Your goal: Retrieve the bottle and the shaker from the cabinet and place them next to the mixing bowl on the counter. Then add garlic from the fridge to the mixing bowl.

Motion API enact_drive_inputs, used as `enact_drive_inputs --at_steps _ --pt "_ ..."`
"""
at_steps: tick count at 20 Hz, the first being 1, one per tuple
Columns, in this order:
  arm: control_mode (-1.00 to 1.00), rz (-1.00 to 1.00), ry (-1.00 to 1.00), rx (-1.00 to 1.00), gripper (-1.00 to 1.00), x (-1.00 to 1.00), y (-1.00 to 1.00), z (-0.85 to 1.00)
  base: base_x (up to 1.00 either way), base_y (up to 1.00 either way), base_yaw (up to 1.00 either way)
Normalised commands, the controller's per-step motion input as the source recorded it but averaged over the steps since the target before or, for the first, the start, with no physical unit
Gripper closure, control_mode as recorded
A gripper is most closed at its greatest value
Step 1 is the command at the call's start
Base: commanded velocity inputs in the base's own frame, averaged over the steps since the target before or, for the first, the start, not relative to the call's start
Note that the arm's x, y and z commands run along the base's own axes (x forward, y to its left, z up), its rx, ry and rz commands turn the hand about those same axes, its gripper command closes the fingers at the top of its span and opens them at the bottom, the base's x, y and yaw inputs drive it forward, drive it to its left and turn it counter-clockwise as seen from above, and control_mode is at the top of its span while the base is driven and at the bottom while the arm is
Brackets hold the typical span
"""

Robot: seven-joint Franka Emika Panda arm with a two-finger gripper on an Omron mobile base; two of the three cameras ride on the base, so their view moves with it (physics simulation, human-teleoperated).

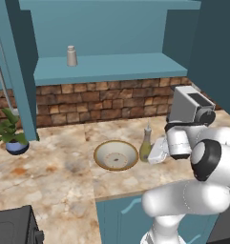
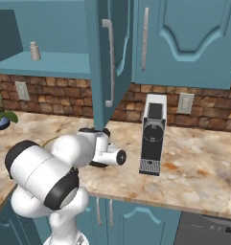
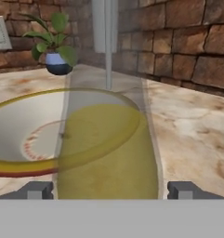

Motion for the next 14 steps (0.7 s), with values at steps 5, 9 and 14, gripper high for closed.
enact_drive_inputs --at_steps 5,9,14 --pt "-1.0 -0.02 -0.07 0.02 -1.0 -0.27 -0.06 0.0 0.0 0.0 0.0" --pt "-1.0 -0.08 -0.15 0.03 -1.0 -0.48 -0.14 0.0 0.0 0.0 0.0" --pt "-1.0 -0.14 -0.08 0.05 -1.0 -0.72 -0.07 0.43 0.0 0.0 0.0"
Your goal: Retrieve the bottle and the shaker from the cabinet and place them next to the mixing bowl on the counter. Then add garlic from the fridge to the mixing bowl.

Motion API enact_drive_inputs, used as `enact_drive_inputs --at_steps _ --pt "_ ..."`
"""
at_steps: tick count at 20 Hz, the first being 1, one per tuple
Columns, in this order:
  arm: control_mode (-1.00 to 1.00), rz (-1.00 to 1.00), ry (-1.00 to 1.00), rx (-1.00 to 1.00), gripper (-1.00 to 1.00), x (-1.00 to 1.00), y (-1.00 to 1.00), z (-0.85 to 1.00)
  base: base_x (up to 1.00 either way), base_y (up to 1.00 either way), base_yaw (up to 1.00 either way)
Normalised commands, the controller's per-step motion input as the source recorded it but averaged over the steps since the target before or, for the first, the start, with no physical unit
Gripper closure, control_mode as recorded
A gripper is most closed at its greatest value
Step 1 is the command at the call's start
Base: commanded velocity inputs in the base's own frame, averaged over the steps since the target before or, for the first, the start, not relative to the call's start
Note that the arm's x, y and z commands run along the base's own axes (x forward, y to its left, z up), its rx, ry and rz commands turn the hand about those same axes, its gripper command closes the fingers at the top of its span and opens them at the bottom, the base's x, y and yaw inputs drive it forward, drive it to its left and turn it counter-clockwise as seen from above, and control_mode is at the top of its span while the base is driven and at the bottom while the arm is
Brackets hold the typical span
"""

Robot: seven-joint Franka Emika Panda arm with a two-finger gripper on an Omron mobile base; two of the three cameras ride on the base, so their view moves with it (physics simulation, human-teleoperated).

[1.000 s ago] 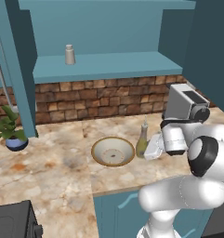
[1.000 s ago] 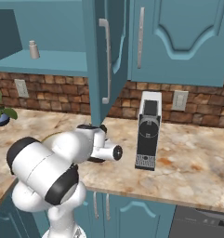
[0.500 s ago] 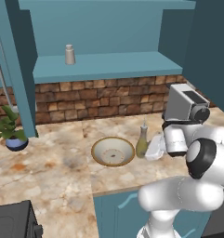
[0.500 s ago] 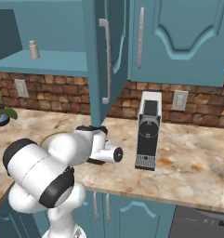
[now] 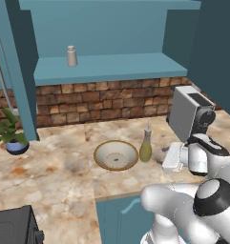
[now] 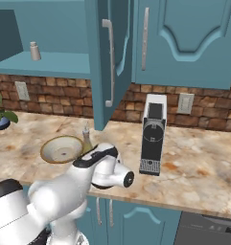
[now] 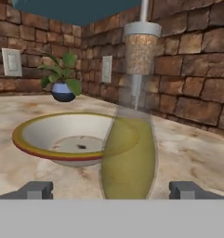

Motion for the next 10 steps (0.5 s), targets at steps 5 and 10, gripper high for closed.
enact_drive_inputs --at_steps 5,10 --pt "-1.0 -0.15 0.03 0.01 -1.0 -0.58 0.07 0.92 0.0 0.0 0.0" --pt "-1.0 -0.14 0.23 0.0 -1.0 -0.28 0.46 0.99 0.0 0.0 0.0"
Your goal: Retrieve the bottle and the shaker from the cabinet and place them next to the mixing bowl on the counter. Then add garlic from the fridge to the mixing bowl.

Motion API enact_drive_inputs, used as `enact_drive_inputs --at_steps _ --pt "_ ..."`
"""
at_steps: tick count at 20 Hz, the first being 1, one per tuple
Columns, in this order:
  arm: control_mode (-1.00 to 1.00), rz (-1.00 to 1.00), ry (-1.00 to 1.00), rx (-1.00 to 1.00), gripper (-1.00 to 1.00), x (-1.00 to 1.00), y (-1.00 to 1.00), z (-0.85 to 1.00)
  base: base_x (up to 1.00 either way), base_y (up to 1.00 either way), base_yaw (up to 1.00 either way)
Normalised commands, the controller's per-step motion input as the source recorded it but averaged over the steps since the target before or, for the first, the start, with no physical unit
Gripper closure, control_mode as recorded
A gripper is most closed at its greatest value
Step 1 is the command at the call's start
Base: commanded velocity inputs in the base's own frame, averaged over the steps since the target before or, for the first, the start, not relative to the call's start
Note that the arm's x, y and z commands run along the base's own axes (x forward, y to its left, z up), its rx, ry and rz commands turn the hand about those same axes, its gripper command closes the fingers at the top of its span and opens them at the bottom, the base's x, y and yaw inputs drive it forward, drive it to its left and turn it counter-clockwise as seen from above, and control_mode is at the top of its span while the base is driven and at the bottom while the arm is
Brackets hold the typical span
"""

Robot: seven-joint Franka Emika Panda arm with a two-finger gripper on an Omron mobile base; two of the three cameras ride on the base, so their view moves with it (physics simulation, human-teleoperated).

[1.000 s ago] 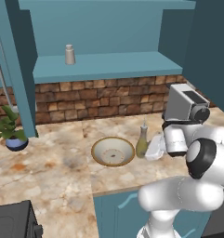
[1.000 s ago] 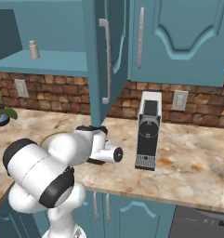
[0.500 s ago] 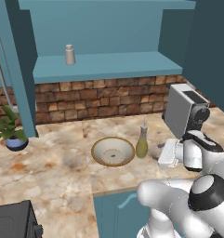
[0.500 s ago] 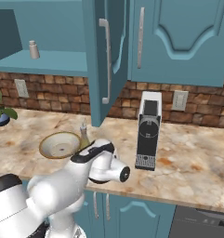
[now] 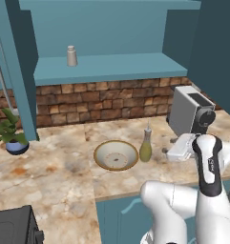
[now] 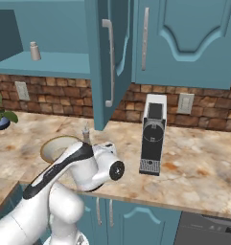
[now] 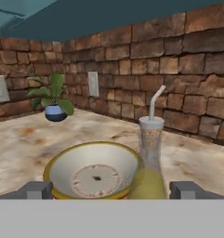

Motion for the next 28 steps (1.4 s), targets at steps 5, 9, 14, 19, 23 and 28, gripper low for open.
enact_drive_inputs --at_steps 5,9,14,19,23,28 --pt "-1.0 -0.15 0.32 -0.02 -1.0 0.0 0.55 0.58 0.0 0.0 0.0" --pt "-1.0 -0.16 0.17 0.0 -1.0 -0.13 0.55 0.94 0.0 0.0 0.0" --pt "-1.0 -0.04 0.15 0.0 -1.0 -0.39 0.57 1.0 0.0 0.0 0.0" --pt "-1.0 0.0 0.04 -0.03 -1.0 -0.67 0.42 1.0 0.0 0.0 0.0" --pt "-1.0 0.0 -0.03 -0.09 -1.0 -0.29 0.4 1.0 0.0 0.0 0.0" --pt "-1.0 -0.01 0.0 -0.03 -1.0 -0.03 0.24 0.77 0.0 0.0 0.0"
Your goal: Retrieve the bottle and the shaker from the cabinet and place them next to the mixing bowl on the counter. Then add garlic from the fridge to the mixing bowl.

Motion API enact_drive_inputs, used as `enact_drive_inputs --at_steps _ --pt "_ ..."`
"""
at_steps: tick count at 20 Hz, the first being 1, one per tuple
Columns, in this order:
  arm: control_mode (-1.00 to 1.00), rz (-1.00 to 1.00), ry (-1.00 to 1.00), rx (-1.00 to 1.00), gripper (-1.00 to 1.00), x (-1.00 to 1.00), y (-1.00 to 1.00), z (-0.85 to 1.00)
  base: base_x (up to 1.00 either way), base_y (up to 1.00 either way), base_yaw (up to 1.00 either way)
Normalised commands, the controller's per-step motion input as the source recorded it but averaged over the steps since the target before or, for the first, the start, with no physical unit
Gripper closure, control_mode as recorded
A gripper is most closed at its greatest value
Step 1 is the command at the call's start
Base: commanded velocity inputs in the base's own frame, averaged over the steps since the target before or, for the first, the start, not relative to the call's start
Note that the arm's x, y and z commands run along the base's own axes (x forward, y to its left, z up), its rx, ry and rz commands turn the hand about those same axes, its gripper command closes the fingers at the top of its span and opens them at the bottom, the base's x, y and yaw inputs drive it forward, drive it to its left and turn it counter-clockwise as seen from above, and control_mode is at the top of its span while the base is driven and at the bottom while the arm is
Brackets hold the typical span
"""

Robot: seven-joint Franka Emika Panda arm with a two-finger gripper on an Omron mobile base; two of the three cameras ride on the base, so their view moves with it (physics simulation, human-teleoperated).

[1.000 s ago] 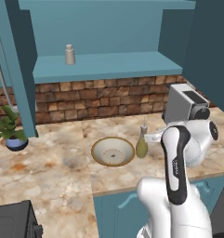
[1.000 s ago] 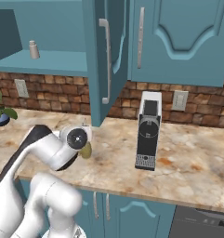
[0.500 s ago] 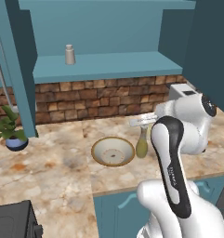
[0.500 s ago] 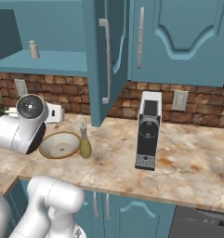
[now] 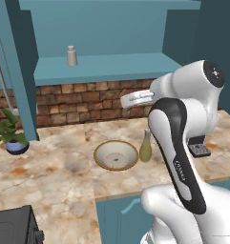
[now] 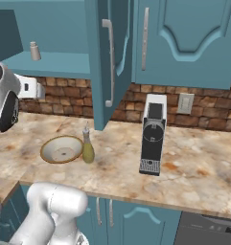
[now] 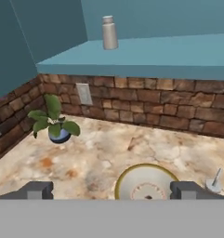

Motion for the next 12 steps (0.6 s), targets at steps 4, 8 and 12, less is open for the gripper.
enact_drive_inputs --at_steps 4,8,12 --pt "-1.0 0.0 -0.1 0.01 -1.0 0.0 0.0 0.25 0.0 0.0 0.0" --pt "-1.0 0.0 -0.14 0.0 -1.0 0.15 0.18 0.16 0.0 0.0 0.0" --pt "-1.0 0.0 -0.01 0.0 -1.0 0.23 0.38 0.42 0.0 0.0 0.0"
